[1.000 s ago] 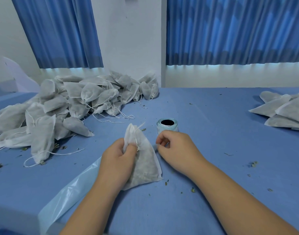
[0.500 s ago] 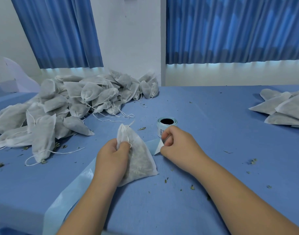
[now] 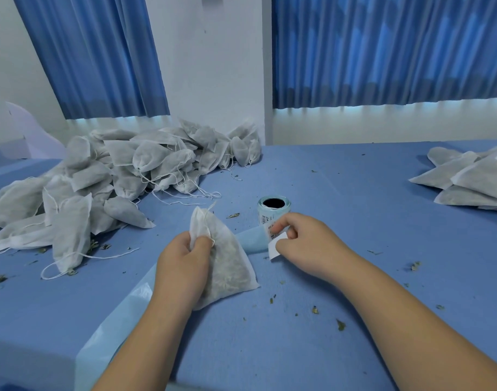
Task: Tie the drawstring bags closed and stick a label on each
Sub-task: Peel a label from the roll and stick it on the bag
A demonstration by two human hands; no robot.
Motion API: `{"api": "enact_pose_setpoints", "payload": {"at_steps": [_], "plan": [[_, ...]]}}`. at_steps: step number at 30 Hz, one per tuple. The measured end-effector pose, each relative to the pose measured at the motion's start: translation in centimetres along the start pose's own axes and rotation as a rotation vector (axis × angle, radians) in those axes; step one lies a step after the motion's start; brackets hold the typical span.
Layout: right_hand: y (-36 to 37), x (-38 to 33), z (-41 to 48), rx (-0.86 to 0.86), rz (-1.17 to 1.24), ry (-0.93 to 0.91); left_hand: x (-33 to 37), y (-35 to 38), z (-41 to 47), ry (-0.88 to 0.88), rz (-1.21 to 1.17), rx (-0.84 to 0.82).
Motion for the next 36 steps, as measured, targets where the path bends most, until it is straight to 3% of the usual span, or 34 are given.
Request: {"api": "enact_pose_setpoints", "payload": {"at_steps": [15, 21, 26, 32, 36], "plan": [[-1.5, 1.0, -1.7, -0.205, 0.075, -0.061, 0.0, 0.6, -0.1, 0.025, 0.046, -0.033], [-2.3, 1.0, -2.0, -0.179, 0.085, -0.092, 0.5, 0.4, -0.1, 0.053, 0.042, -0.009], [-4.6, 0.9, -2.8, -0.148, 0.303, -0.103, 2.0, 0.1, -1.1, 0.169, -0.018, -0.025], [-6.6, -0.1, -4.5, -0.319, 0.818, -0.151, 4.7, 4.3, -2.8, 0.189, -0.139, -0.286], [-7.3, -1.4, -5.0, -0.376, 0.973, -0.227, 8.7, 9.2, -4.5, 0.275, -0.068, -0.517]]}}
Point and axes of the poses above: each hand's wrist, its own z-axis towards the middle knuckle, its own y-axis out of the palm, x = y × z, the point moved 8 cm from there along z, towards the middle knuckle, and after that the axes turned 4 degrees about z, right-handed, at the moved point
